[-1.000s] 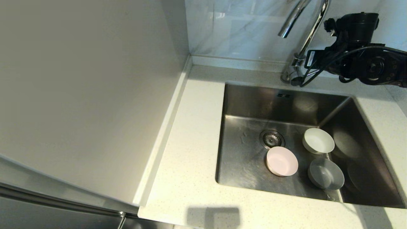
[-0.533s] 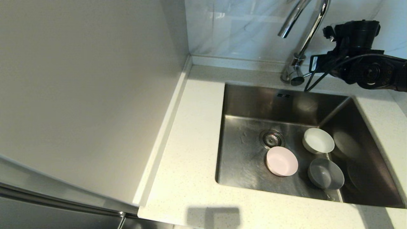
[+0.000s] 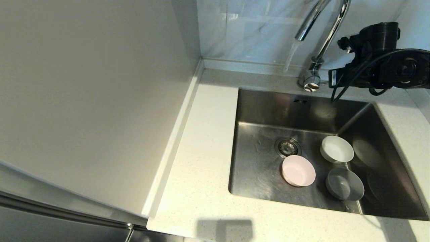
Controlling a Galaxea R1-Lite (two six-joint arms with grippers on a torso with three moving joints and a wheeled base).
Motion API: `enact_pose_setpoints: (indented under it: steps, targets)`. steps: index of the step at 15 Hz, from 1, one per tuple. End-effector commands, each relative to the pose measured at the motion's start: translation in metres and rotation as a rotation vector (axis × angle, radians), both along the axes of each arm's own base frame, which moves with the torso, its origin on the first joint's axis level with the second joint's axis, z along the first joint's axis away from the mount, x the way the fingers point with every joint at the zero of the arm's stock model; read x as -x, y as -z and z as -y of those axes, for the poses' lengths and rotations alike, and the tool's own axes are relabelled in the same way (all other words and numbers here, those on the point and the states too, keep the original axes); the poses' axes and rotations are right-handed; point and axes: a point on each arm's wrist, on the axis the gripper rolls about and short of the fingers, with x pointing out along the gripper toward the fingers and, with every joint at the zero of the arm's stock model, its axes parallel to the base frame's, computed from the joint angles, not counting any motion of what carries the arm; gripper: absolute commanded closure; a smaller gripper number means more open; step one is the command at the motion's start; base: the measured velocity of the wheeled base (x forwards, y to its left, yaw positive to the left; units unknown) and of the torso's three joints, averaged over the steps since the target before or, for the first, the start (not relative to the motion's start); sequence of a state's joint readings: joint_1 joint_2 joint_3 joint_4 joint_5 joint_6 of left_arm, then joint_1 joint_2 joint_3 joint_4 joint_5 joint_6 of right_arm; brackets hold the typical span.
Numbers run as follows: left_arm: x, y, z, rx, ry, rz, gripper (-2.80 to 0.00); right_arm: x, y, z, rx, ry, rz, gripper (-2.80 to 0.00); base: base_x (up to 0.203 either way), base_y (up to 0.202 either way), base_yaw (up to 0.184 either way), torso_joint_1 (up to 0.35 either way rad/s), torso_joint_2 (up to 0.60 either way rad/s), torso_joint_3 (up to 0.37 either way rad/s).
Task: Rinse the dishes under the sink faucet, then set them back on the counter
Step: Turn on the faucet, then wait for the water to rinse the bowl
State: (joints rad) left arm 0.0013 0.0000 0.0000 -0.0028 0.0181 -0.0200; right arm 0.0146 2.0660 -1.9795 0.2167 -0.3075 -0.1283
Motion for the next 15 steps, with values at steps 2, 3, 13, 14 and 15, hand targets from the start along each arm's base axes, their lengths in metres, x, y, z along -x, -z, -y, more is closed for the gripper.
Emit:
enact_pose_setpoints:
  steps: [2, 3, 13, 14, 15]
  targets:
    - [0.0, 0.0, 0.0, 0.0, -0.001, 0.003, 0.0, 0.014, -0.006, 0.009, -0.004, 0.008, -0.052, 0.0, 0.0, 0.0, 0.0, 0.0, 0.0, 0.0]
    - [0.0, 0.0, 0.0, 0.0, -0.001, 0.003, 0.0, 0.018, -0.011, 0.01, -0.006, 0.009, -0.042, 0.0, 0.0, 0.0, 0.0, 0.0, 0.0, 0.0]
    - [0.0, 0.0, 0.0, 0.0, -0.001, 0.003, 0.0, 0.13, -0.067, 0.042, -0.129, 0.16, 0.115, 0.0, 0.0, 0.0, 0.0, 0.0, 0.0, 0.0]
    - [0.0, 0.0, 0.0, 0.0, -0.001, 0.003, 0.0, 0.15, -0.064, 0.04, -0.154, 0.168, 0.109, 0.0, 0.0, 0.0, 0.0, 0.0, 0.0, 0.0]
    - [0.0, 0.0, 0.0, 0.0, -0.001, 0.003, 0.0, 0.172, -0.057, 0.037, -0.177, 0.168, 0.089, 0.0, 0.0, 0.0, 0.0, 0.0, 0.0, 0.0]
